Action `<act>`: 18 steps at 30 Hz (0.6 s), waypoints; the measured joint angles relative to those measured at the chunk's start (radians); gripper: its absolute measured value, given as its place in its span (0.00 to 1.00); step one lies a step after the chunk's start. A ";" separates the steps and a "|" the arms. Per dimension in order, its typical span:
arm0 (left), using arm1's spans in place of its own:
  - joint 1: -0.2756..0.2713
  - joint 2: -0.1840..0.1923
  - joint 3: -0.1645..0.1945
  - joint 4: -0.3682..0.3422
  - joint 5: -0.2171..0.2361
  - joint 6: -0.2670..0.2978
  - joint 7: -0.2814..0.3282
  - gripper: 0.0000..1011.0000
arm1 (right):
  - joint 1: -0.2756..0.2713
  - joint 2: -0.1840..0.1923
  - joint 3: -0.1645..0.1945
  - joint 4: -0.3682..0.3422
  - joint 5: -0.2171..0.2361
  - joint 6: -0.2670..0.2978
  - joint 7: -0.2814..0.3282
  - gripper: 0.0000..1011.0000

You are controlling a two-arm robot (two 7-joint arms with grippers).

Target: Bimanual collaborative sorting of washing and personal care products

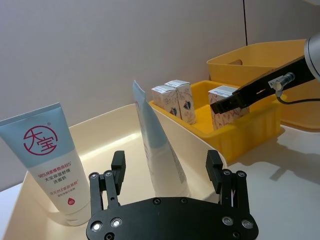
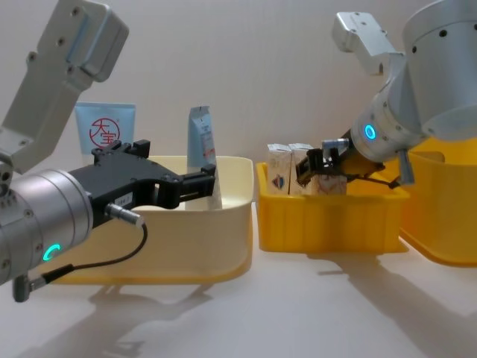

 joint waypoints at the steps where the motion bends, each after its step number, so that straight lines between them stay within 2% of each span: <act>1: 0.000 0.000 0.000 0.000 0.000 0.000 0.000 0.99 | 0.000 0.000 0.000 0.001 0.000 -0.001 0.000 0.72; 5: 0.000 0.000 0.000 0.000 0.000 0.000 0.000 0.99 | 0.000 -0.001 0.001 0.004 -0.001 -0.003 -0.001 0.60; 6: 0.000 0.000 0.000 0.000 0.000 0.000 0.000 0.99 | 0.001 -0.001 0.001 0.005 -0.001 -0.004 -0.002 0.54; 7: 0.000 0.000 0.000 0.000 0.000 0.000 0.000 0.99 | 0.001 -0.001 0.001 0.005 -0.001 -0.005 -0.002 0.53; 8: 0.000 0.000 0.000 0.000 0.000 0.000 0.000 0.99 | 0.001 -0.002 0.001 0.005 -0.001 -0.005 -0.002 0.46; 12: 0.000 0.000 0.000 0.000 0.000 0.000 0.000 0.99 | 0.001 -0.002 0.001 0.008 -0.002 -0.006 -0.003 0.41; 18: 0.000 0.000 0.000 0.000 0.000 0.000 0.000 0.99 | 0.001 -0.002 0.001 0.009 -0.003 -0.007 -0.003 0.41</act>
